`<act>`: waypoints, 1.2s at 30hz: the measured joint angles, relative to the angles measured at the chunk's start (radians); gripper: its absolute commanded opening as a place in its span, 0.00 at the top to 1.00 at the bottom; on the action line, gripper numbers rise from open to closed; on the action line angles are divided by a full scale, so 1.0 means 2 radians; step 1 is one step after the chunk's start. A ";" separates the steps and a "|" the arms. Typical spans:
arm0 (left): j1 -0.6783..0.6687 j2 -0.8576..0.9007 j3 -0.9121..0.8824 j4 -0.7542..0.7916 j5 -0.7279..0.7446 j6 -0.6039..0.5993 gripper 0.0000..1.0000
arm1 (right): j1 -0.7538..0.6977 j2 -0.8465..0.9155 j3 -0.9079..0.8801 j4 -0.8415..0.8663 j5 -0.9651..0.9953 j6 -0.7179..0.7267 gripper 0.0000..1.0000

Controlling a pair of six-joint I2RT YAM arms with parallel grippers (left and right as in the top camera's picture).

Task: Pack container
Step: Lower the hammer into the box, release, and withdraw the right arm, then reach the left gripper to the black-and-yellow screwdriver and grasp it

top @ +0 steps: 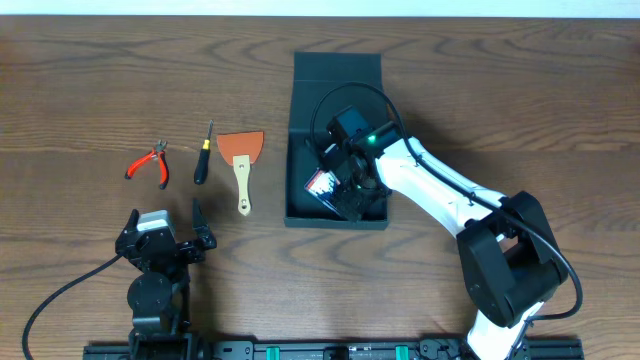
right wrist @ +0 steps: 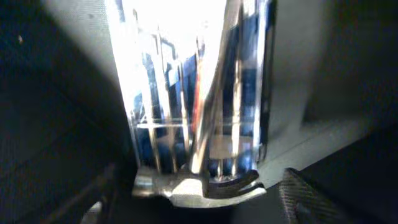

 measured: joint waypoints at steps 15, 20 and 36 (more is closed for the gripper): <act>0.000 0.000 0.000 0.000 0.000 0.000 0.02 | 0.000 0.007 0.075 -0.057 0.007 0.014 0.07; 0.000 0.000 0.000 0.000 0.000 0.000 0.02 | -0.004 0.007 0.226 -0.126 0.066 0.071 0.01; 0.000 0.000 0.000 0.000 0.000 0.000 0.02 | -0.242 0.006 0.426 -0.237 0.174 0.204 0.01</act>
